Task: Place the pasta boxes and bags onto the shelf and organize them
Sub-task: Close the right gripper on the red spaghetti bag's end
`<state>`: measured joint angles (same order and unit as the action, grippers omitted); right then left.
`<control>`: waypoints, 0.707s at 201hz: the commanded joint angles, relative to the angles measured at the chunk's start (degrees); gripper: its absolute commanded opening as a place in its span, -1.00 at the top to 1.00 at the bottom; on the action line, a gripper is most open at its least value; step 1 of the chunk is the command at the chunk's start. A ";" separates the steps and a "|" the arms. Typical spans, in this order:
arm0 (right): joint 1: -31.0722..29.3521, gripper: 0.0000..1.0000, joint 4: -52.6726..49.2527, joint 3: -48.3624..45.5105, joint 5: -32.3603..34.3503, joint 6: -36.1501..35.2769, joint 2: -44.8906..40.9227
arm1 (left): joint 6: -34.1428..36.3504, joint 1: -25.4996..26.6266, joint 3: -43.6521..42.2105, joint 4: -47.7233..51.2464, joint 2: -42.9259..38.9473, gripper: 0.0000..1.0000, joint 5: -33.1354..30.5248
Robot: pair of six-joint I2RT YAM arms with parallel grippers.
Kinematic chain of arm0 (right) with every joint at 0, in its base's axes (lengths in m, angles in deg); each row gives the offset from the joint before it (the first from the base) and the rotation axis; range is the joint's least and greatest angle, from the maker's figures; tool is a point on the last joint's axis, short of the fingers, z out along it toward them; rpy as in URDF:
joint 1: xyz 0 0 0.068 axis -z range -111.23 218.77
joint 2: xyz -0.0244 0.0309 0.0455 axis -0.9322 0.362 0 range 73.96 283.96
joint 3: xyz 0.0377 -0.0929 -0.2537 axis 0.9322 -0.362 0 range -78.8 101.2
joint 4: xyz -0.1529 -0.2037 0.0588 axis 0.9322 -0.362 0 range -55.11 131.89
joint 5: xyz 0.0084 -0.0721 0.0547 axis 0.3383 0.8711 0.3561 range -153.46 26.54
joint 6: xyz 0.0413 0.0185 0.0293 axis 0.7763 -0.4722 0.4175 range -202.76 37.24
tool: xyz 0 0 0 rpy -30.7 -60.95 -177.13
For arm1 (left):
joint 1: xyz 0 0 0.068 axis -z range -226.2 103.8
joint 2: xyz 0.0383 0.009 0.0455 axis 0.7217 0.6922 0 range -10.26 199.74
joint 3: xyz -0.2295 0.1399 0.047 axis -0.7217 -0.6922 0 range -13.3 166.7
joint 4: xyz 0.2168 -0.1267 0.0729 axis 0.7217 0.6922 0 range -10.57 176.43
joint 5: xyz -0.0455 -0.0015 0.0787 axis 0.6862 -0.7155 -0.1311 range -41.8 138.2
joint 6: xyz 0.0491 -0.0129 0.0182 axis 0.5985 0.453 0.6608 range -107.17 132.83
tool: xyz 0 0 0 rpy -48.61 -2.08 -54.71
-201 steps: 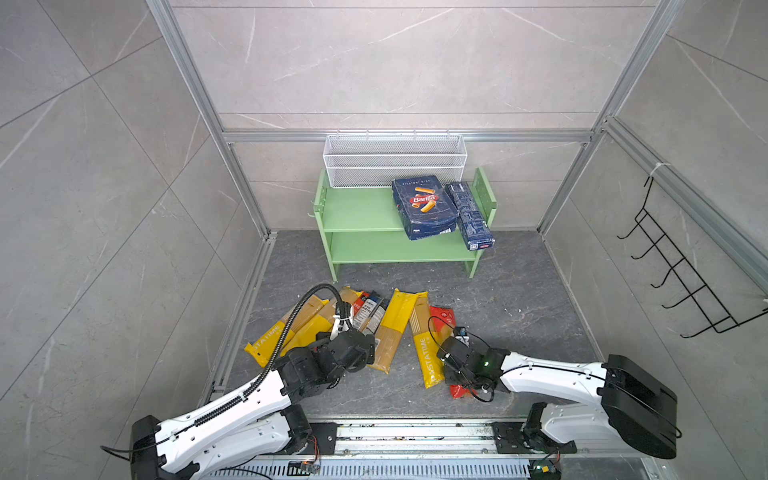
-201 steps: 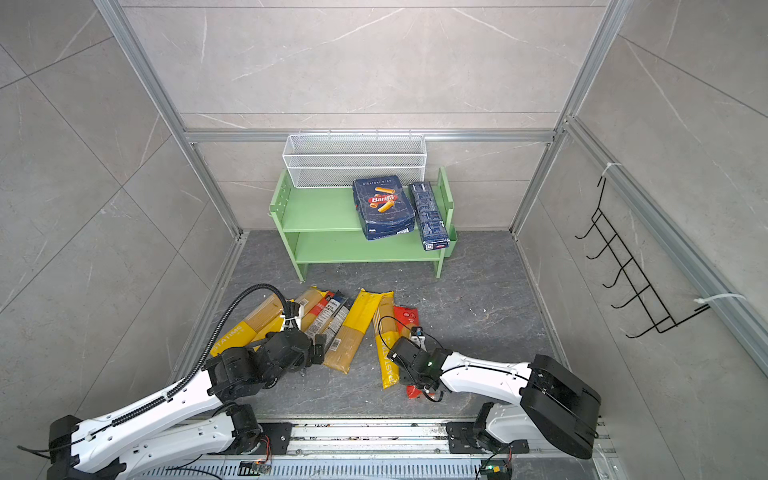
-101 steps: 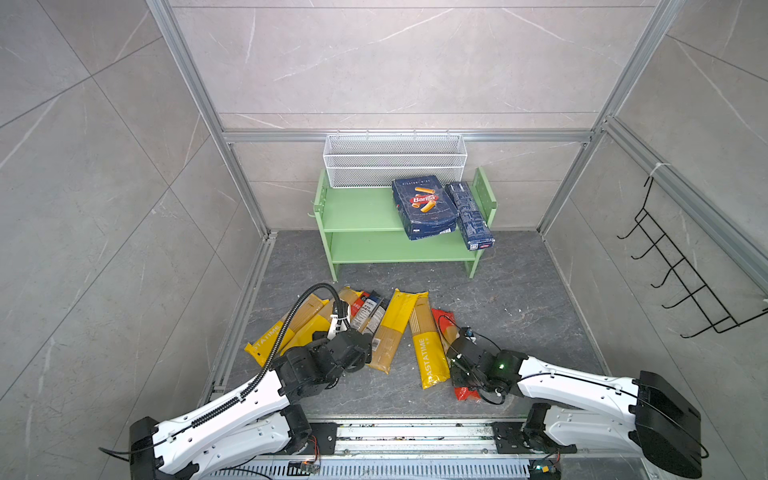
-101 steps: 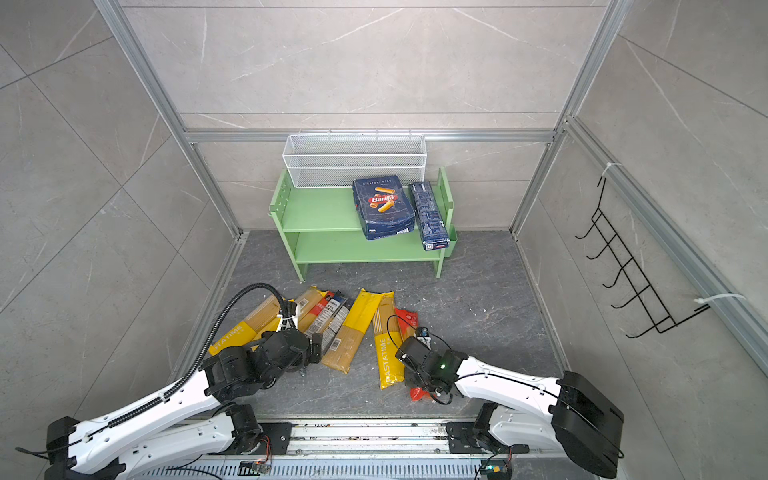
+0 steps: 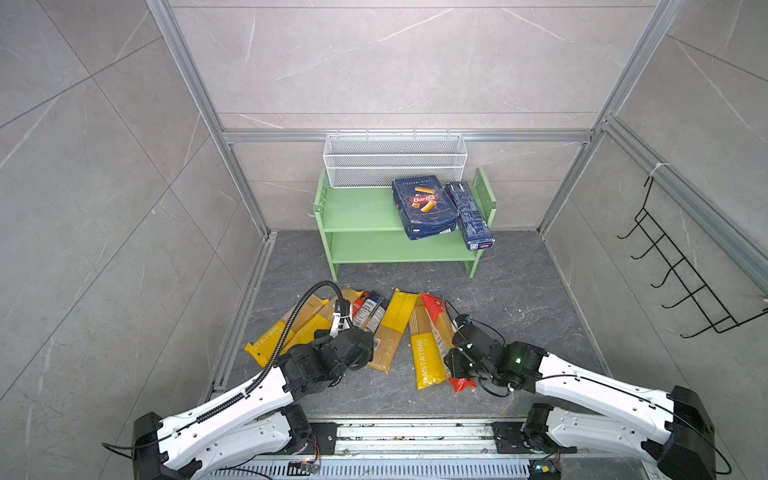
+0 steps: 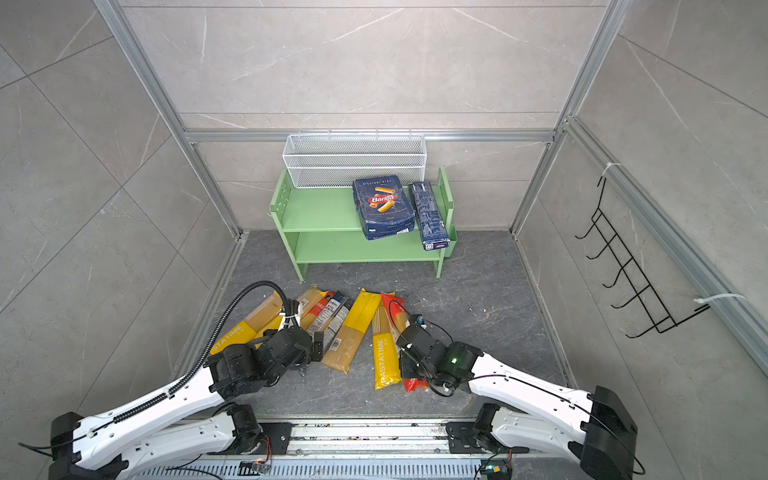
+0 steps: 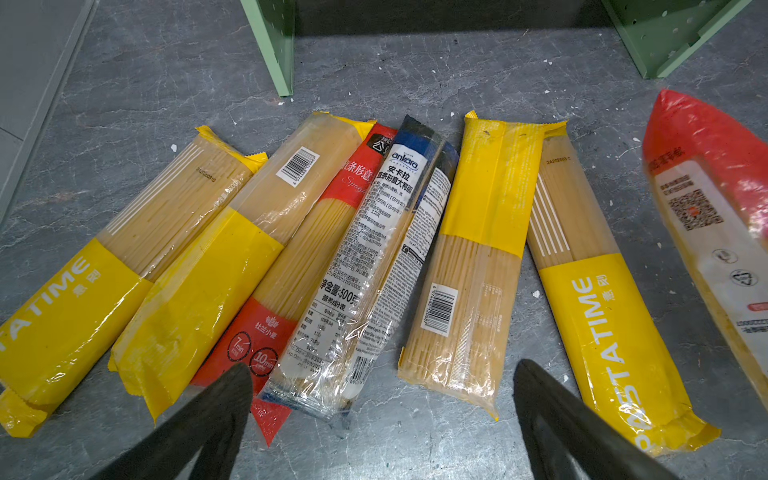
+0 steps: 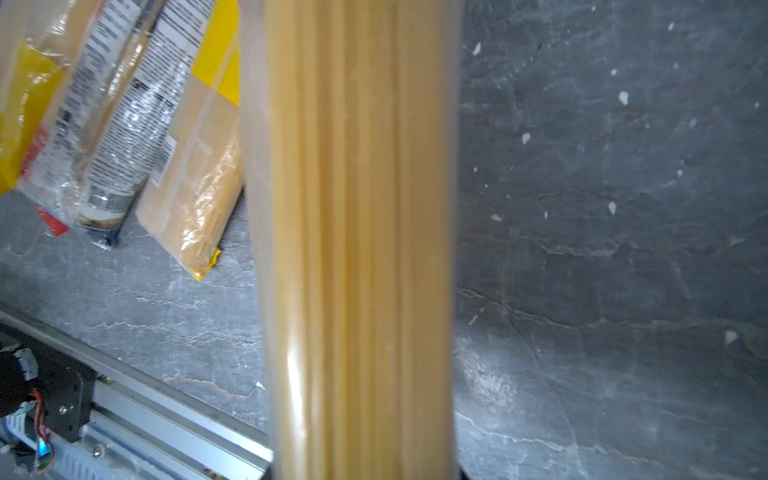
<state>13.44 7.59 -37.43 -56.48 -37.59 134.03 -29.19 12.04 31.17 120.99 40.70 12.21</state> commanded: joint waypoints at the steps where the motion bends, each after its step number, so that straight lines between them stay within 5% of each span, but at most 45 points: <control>1: -0.22 1.00 2.01 4.18 0.27 -2.19 -2.29 | 0.82 0.00 2.29 -0.51 0.70 -0.99 -1.89; 102: -0.61 1.00 1.54 8.82 -7.24 -2.06 -4.70 | 0.60 -0.27 0.42 -0.87 0.32 -0.99 -2.87; 142: -0.84 1.00 0.96 12.61 -8.70 -3.01 -4.22 | 3.33 -1.79 2.43 -1.39 2.37 -1.00 1.29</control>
<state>13.09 4.16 -30.50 -65.02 -38.05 131.56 -28.47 11.15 31.15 120.90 42.01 12.32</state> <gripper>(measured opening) 0.271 0.997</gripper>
